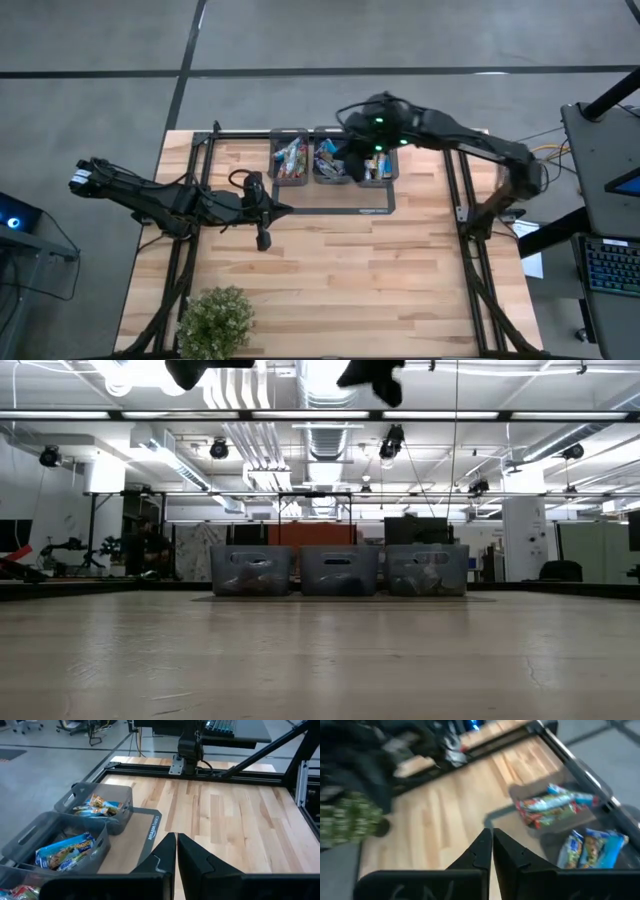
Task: Pick and place Granola Bars by type
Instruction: Return to Home Position
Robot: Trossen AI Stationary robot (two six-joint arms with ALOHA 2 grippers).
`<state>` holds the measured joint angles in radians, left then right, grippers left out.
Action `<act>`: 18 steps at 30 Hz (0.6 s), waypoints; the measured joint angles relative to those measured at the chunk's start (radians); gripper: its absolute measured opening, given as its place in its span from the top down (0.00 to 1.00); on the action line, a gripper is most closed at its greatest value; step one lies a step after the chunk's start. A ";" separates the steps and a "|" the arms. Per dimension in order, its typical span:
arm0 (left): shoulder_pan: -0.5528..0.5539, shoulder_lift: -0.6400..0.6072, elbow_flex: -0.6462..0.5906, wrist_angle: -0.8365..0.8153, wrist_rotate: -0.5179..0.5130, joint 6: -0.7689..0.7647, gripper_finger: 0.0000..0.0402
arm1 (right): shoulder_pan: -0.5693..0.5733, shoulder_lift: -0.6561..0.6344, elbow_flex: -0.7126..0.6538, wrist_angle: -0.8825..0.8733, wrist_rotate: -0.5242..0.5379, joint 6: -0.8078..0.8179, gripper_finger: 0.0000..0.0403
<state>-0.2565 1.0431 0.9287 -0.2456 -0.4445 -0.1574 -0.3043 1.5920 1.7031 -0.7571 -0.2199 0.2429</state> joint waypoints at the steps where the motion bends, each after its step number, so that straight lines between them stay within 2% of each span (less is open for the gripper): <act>1: 0.000 0.000 0.000 0.000 -0.001 0.000 1.00 | 0.015 -0.024 0.000 -0.002 0.001 0.005 0.98; 5: 0.000 0.000 0.000 -0.001 -0.001 -0.005 1.00 | 0.061 -0.105 0.000 -0.001 0.003 -0.043 0.98; 13: 0.000 0.000 0.000 -0.001 -0.002 -0.018 1.00 | 0.122 -0.226 -0.005 -0.007 0.009 0.049 0.98; 18: 0.004 0.000 0.000 0.000 -0.002 -0.019 1.00 | 0.174 -0.282 -0.037 -0.009 0.009 -0.023 0.98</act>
<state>-0.2524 1.0431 0.9287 -0.2457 -0.4462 -0.1761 -0.1306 1.3095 1.6665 -0.7658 -0.2108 0.2202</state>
